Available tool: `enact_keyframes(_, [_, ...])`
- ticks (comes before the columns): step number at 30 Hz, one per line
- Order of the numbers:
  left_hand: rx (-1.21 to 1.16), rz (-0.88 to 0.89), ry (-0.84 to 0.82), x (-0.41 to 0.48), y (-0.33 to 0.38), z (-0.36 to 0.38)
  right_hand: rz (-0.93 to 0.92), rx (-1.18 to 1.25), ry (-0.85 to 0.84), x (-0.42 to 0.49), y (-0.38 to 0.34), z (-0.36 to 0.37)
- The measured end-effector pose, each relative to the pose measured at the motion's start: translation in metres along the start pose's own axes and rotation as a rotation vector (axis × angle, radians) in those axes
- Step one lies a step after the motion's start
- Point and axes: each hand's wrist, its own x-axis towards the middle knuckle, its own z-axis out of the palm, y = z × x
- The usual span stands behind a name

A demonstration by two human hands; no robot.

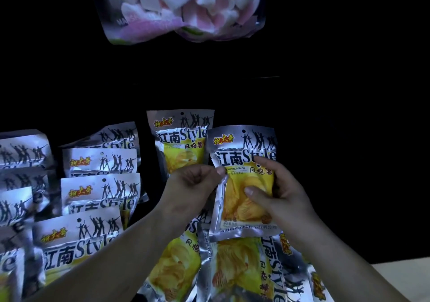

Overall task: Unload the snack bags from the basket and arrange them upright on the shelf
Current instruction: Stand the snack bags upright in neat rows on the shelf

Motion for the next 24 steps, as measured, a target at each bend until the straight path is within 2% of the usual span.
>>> enact_keyframes(4, [0.023, -0.037, -0.009, 0.002, 0.000, -0.001, 0.003, -0.046, -0.002, -0.004, 0.004, -0.001])
enact_keyframes(10, [0.276, 0.012, -0.027, 0.005, 0.004, -0.008, 0.062, -0.003, 0.009, -0.005, 0.008, -0.005])
enact_keyframes(14, [-0.024, -0.088, -0.103, 0.000, 0.011, 0.002, 0.017, 0.016, -0.026, 0.003, 0.004, -0.002])
enact_keyframes(16, [0.015, -0.055, -0.096, -0.001, 0.010, -0.002, -0.021, -0.015, -0.013, 0.006, 0.005, -0.002])
enact_keyframes(20, [0.183, 0.006, 0.086, 0.004, 0.004, -0.030, -0.039, -0.316, 0.115, 0.020, 0.024, -0.010])
enact_keyframes(22, [0.267, 0.002, 0.112, -0.001, -0.001, -0.040, 0.020, -0.528, 0.061, 0.031, 0.041, -0.016])
enact_keyframes(24, [0.266, -0.034, 0.119, -0.009, -0.011, -0.043, 0.068, -0.719, -0.065, 0.040, 0.056, -0.017])
